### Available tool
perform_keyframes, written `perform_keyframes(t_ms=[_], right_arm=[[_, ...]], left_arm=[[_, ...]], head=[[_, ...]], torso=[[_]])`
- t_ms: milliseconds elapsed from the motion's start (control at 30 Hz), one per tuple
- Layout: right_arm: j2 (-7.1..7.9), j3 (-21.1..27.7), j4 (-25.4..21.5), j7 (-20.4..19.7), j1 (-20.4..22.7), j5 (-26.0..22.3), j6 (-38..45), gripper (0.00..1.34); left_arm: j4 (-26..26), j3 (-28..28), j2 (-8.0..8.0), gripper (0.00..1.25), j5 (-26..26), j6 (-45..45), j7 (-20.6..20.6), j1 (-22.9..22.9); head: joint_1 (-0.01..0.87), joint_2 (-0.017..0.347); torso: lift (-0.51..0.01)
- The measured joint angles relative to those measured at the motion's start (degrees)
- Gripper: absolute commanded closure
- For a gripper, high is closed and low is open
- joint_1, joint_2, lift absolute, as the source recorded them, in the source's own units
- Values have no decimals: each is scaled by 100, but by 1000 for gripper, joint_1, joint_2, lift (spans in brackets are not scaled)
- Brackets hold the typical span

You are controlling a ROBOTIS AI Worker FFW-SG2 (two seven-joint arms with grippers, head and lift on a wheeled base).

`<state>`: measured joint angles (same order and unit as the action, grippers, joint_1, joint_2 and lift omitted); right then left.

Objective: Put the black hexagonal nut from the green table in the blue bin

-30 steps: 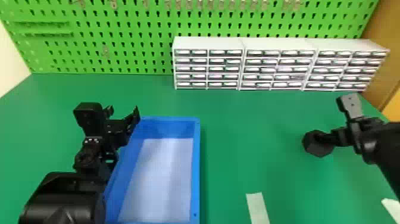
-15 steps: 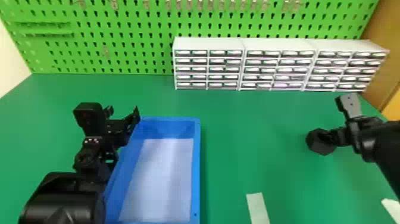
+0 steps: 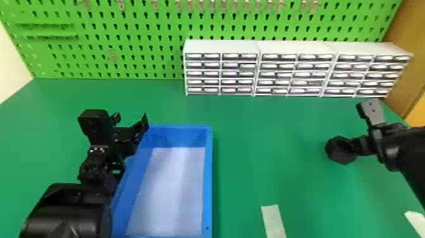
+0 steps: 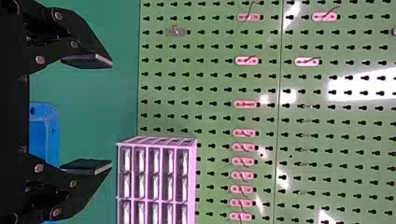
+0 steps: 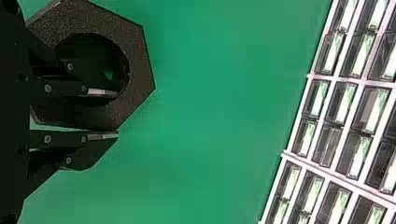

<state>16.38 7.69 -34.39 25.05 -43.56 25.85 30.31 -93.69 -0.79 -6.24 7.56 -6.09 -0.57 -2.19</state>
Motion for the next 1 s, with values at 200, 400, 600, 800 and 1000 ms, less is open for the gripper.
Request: perform_keyframes(t_ms=[200,400,600,800,1000], right_arm=[[11,-75,-13,95,-12,-12,93,999],[42,-225,-66,224,-37,-62,265,999],[56,-248,-59,224,-45,-143,375,889],[58,-183,-32,323,-43,-191,428,1004],[56,-86,-8,364,-72,-160,440,1006]], left_arm=[[0,5,0,486,0,1,0,8],[0,2,0,486,0,1,2,16],[0,-2,0,486,-6,-1,1,13],[0,-2,0,486,-9,-1,1,7],[0,-4,0,486,-9,-2,-2,9]], head=[[686,51],[686,51],[686,51],[686,51],[686,51]], torso=[[-96],[-96],[-96],[-96],[-96]])
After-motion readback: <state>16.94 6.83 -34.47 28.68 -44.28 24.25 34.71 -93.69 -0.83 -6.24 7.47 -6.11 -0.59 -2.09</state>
